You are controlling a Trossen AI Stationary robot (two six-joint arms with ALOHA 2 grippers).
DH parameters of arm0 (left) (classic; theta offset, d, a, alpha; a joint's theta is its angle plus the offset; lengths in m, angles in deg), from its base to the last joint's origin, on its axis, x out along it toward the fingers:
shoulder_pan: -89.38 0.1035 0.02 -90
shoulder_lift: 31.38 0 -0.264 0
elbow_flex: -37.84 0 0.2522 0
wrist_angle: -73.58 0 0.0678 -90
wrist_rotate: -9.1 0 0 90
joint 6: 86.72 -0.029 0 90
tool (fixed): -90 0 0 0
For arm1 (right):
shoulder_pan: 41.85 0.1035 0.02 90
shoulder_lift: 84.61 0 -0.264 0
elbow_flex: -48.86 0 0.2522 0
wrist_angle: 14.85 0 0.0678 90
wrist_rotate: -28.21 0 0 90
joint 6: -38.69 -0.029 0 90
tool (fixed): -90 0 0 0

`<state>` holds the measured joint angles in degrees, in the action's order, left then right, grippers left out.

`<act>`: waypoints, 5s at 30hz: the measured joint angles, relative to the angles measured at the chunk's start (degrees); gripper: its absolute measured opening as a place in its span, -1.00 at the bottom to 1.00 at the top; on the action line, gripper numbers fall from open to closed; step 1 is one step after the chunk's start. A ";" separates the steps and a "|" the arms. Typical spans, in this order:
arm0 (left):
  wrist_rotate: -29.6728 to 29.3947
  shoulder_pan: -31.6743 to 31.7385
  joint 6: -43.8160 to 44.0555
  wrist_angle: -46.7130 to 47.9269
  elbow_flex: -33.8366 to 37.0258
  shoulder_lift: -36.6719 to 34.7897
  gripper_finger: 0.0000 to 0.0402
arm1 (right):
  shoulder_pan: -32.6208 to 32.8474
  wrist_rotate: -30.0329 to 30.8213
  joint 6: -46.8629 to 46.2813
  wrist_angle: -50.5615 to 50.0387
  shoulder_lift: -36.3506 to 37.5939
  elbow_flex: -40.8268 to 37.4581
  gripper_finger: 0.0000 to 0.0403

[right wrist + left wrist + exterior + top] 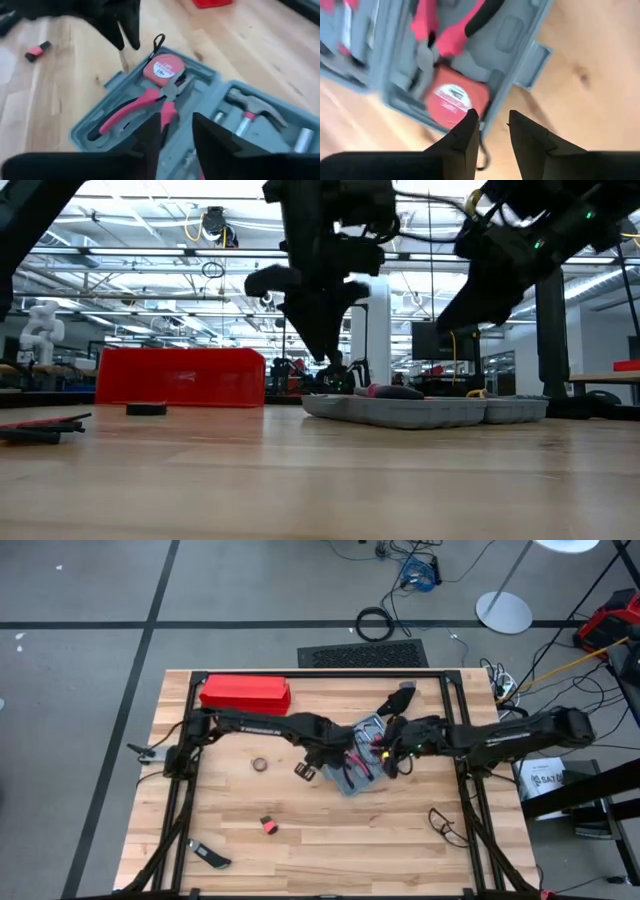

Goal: Prefit tool cases
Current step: Put the orange pliers into the gray pre-fit tool case, then put the black electrical tape into the gray pre-fit tool case

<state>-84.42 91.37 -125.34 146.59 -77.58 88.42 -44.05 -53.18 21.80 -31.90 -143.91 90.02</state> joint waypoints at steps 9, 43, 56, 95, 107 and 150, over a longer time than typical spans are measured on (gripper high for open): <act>6.46 3.01 3.99 -3.41 6.29 0.12 -0.67 | 4.70 1.67 3.81 17.29 -17.09 -0.46 -0.97; 6.41 3.66 2.26 -6.10 9.43 0.05 -0.99 | 5.64 4.72 8.35 18.13 -33.26 8.81 -1.00; 6.41 3.42 2.28 -6.44 9.09 0.05 -0.99 | 5.38 9.94 7.48 5.06 -25.36 8.70 -1.00; 6.40 4.58 5.25 -9.93 13.91 -0.12 -0.99 | 6.80 3.03 8.03 16.20 -32.58 14.92 -1.00; 7.94 5.89 3.46 -8.48 14.12 -0.03 -0.99 | 6.80 1.00 12.70 8.83 -46.64 28.65 -1.00; -3.18 2.28 8.13 -4.64 13.93 -23.89 -0.99 | 5.14 2.40 11.43 -0.07 -47.33 29.42 -1.00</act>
<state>-87.60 93.65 -117.21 141.95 -63.65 64.53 -38.91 -50.78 33.23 -31.96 -191.24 119.44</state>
